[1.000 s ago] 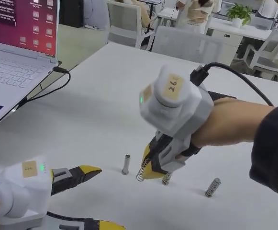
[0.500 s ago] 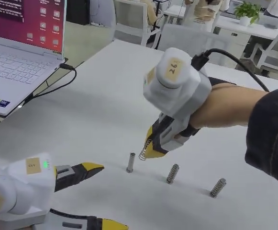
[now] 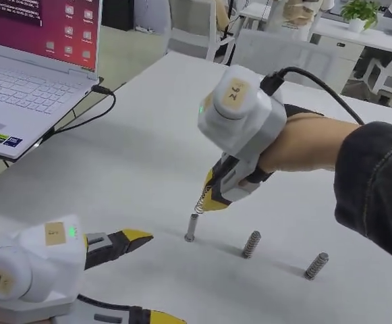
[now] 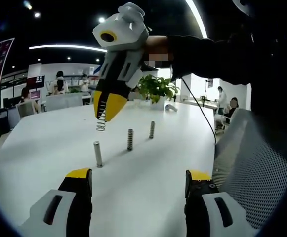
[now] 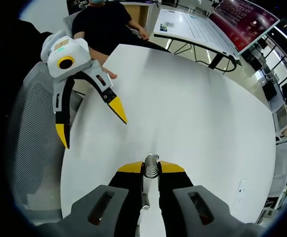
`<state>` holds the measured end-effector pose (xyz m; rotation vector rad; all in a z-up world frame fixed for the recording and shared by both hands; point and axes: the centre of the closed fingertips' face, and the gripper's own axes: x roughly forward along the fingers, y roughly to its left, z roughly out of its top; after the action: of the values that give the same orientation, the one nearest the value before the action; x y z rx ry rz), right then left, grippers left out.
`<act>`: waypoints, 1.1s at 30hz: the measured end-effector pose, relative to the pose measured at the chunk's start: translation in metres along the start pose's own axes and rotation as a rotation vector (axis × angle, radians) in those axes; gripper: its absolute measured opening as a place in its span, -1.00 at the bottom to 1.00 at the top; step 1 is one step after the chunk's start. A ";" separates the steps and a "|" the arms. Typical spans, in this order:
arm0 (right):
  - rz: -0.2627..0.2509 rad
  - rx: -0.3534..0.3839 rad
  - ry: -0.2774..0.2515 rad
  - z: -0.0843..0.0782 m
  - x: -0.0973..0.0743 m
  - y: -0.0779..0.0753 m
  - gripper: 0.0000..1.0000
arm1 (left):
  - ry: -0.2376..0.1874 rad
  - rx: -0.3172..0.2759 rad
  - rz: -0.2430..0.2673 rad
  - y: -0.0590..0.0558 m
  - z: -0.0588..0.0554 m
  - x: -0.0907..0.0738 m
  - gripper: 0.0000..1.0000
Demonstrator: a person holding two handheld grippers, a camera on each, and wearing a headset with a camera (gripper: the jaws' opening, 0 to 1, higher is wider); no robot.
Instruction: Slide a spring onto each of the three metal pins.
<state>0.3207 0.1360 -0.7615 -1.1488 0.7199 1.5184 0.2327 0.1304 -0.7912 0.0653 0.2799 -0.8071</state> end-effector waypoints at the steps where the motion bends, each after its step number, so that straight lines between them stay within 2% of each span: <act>1: 0.002 0.001 0.004 -0.001 0.002 -0.001 -0.83 | 0.001 0.000 0.001 0.001 0.000 0.000 0.47; 14: 0.026 0.016 0.028 -0.005 0.020 -0.004 -0.83 | 0.004 -0.019 0.000 0.002 -0.005 -0.001 0.46; 23: 0.040 0.024 0.027 -0.004 0.026 -0.006 -0.83 | 0.008 -0.025 0.004 0.004 -0.007 -0.004 0.44; 33: 0.060 0.020 0.058 -0.008 0.041 -0.004 -0.83 | 0.013 -0.033 0.004 0.003 -0.011 -0.004 0.42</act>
<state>0.3279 0.1454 -0.8020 -1.1696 0.8139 1.5293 0.2297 0.1370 -0.8007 0.0405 0.3052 -0.7981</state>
